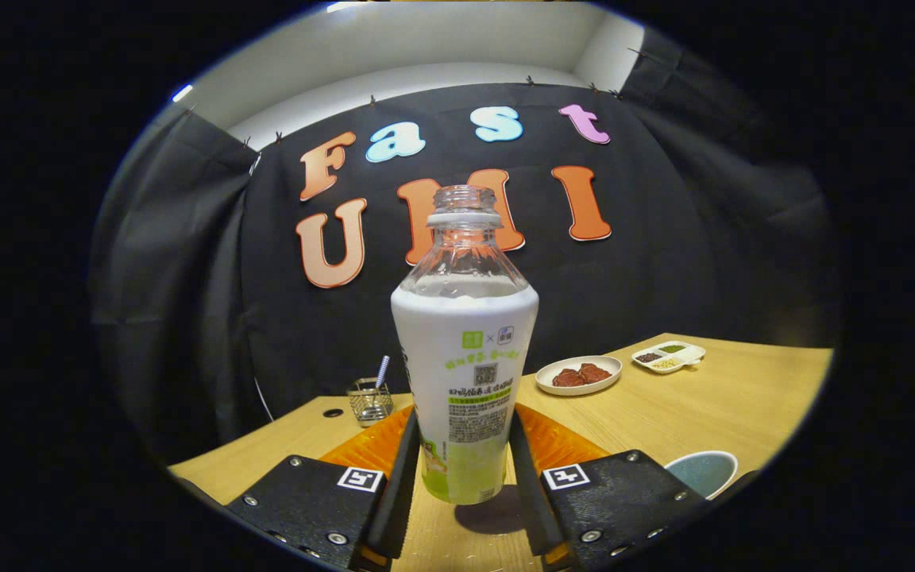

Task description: Take the bottle from table, then pour the juice into the cup, finally place the bottle on the coaster

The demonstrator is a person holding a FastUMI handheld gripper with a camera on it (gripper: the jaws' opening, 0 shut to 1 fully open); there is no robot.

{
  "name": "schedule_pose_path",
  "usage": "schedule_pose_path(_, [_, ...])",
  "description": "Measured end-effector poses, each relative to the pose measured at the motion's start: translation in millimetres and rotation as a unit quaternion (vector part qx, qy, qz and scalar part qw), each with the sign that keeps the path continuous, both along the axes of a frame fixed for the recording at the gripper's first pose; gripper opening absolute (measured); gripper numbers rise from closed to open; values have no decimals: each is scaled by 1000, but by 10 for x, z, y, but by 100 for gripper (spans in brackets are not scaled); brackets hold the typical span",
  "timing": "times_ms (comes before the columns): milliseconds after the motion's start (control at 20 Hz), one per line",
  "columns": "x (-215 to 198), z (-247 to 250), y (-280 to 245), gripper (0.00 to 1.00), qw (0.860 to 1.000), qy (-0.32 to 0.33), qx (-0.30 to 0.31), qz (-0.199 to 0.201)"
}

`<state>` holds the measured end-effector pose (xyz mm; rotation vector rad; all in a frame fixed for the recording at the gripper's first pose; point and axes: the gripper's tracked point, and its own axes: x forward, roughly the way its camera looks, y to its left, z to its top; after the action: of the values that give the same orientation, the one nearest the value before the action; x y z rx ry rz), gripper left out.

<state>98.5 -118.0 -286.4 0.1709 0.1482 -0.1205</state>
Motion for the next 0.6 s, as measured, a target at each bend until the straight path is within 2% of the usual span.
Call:
schedule_pose_path(250, [147,-411,19,59,991,79,-106,6])
schedule_pose_path(600, [214,-749,32,59,986,126,-105,19])
